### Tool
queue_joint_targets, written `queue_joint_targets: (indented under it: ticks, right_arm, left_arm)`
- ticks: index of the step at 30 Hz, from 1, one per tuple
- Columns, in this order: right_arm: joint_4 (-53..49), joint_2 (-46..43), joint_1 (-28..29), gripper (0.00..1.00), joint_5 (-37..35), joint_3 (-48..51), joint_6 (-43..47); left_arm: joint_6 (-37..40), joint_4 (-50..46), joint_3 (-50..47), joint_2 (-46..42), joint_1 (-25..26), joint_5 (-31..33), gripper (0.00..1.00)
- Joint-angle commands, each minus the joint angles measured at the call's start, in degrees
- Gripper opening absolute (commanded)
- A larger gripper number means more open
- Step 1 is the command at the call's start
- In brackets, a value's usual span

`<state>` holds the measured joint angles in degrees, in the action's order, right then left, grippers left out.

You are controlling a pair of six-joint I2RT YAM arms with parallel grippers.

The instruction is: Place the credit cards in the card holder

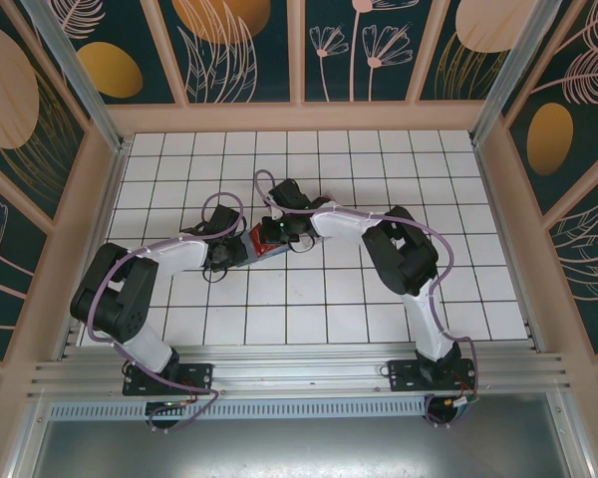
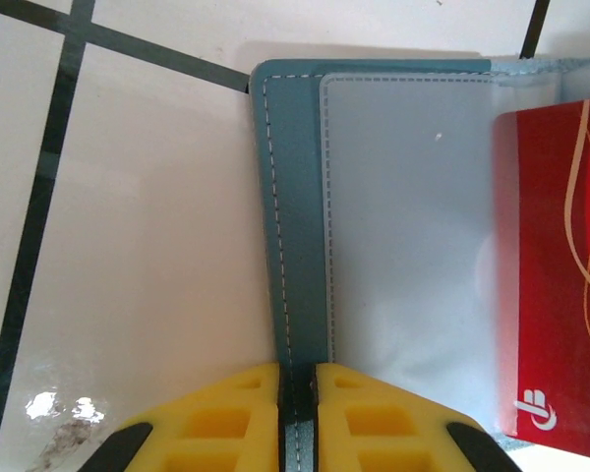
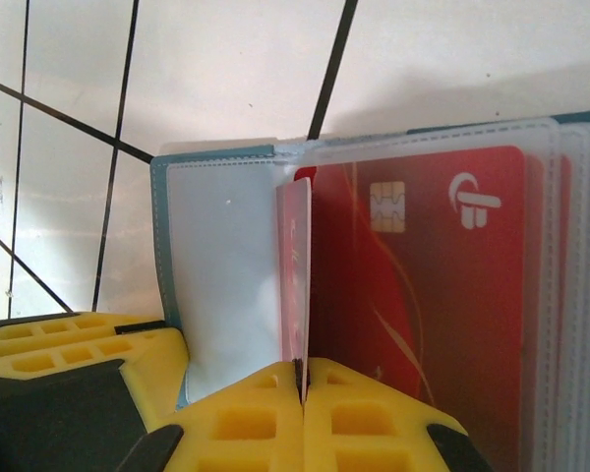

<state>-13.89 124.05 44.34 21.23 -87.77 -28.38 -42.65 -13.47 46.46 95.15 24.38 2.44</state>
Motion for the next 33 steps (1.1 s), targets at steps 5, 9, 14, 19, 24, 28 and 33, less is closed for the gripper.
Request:
queue_joint_targets:
  ticks: [5,9,14,19,24,28,33]
  right_arm:
    - [-11.13,7.1,0.73,0.0,-3.81,-6.98,1.4]
    - [-12.02,9.14,1.01,0.0,-4.91,-8.86,1.56]
    - [-13.87,10.37,0.99,0.0,-6.39,-10.24,2.49]
    - [-17.94,12.1,1.67,0.0,-8.11,-13.72,4.07]
    - [-17.52,11.67,3.14,0.0,-7.21,-11.8,3.95]
    - [-16.8,10.31,3.78,0.0,-7.22,-9.17,3.85]
    - [-17.16,8.01,4.0,0.0,-7.97,-6.67,4.85]
  left_arm:
    - [-0.03,2.65,-3.83,8.83,-0.3,0.11,0.15]
    - [0.03,2.42,-3.7,8.81,-0.3,0.17,0.15]
    - [0.07,2.42,-3.83,8.99,-0.3,0.24,0.15]
    - [0.09,2.45,-3.75,9.52,-0.3,0.04,0.15]
    - [0.14,2.07,-3.23,9.25,-0.31,0.19,0.15]
    - [0.22,1.87,-2.95,9.44,-0.3,0.11,0.15]
    - [0.53,1.35,-2.64,9.59,-0.3,0.54,0.14]
